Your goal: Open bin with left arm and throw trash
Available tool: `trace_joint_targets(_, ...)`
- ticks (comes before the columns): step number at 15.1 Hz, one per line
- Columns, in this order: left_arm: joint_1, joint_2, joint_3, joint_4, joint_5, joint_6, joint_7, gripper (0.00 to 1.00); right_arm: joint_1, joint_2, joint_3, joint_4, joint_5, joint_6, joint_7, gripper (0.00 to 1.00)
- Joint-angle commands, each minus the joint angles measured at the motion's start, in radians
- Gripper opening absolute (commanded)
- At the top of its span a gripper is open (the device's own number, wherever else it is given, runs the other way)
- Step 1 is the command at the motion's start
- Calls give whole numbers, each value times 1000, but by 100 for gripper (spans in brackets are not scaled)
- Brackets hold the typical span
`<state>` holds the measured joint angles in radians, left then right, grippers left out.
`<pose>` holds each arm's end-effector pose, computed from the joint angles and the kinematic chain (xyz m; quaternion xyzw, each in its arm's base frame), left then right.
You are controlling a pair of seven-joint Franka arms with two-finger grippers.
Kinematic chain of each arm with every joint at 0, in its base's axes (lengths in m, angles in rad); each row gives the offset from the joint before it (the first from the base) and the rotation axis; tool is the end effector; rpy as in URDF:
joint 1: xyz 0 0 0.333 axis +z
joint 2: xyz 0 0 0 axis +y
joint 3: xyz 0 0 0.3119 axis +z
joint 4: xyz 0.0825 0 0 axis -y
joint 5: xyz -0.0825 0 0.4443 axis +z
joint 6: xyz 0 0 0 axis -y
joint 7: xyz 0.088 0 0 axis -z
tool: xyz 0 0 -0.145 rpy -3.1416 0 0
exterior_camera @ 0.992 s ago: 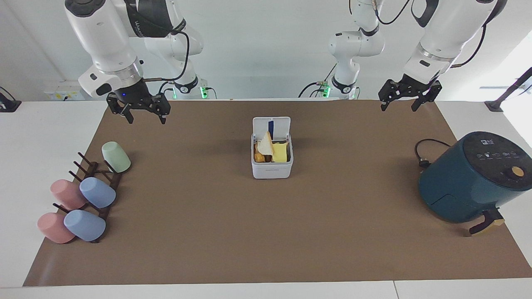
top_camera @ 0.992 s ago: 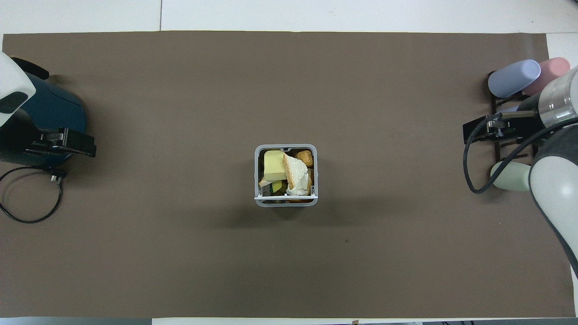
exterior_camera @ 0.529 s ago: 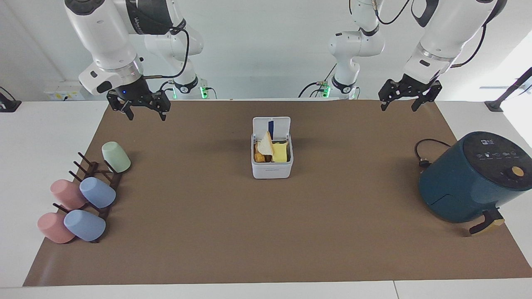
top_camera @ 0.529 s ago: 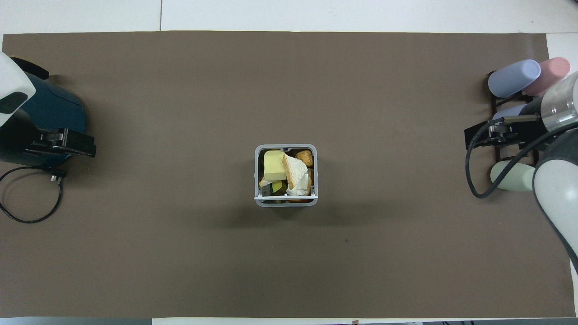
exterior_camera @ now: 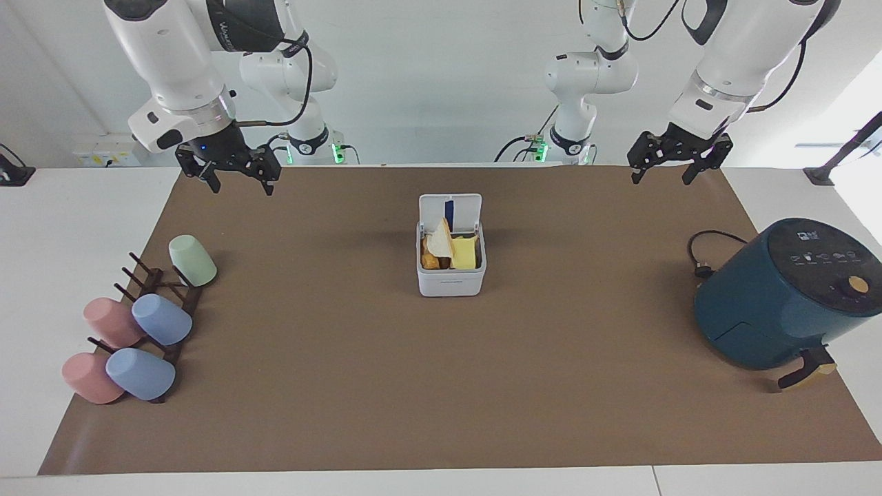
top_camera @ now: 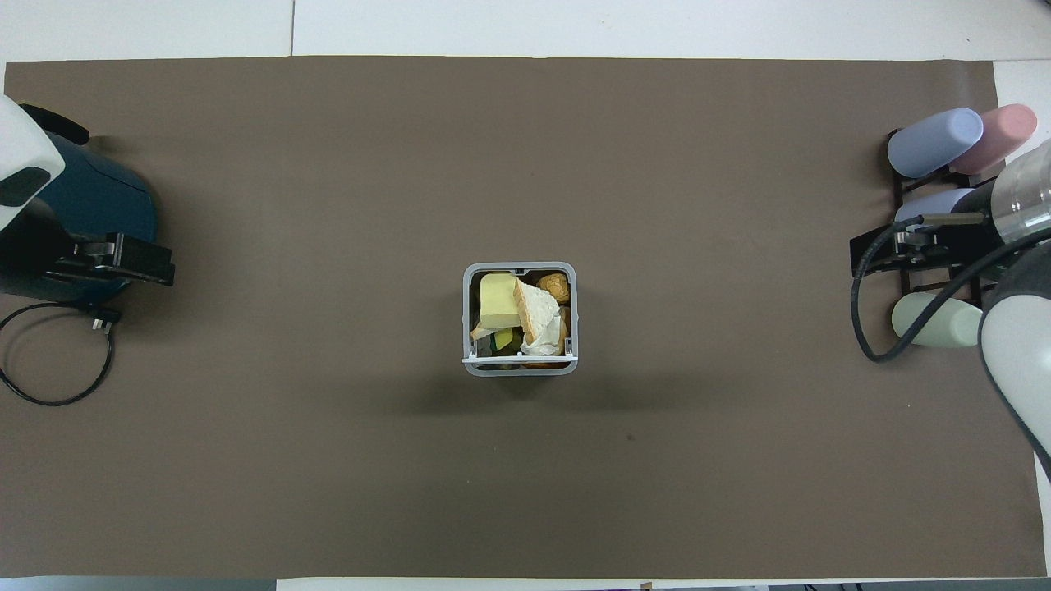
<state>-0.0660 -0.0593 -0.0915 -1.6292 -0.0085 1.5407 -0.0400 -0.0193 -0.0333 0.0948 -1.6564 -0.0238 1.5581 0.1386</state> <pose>0.5842 -0.0953 0.5845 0.9982 -0.0587 -0.0148 0.0001 0.5970 0.0423 0.5562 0.9989 -0.0314 -0.0309 0.0169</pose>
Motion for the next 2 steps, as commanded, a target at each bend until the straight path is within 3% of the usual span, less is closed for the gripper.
trace_joint_targets(1, 8, -24, -8, -21, 25, -2, 12, 100, -17, -8, 11, 7, 5, -23, 22, 100)
trace_joint_targets(2, 8, -24, -8, -21, 25, -2, 12, 100, -16, -8, 13, 7, 5, -21, 36, 100)
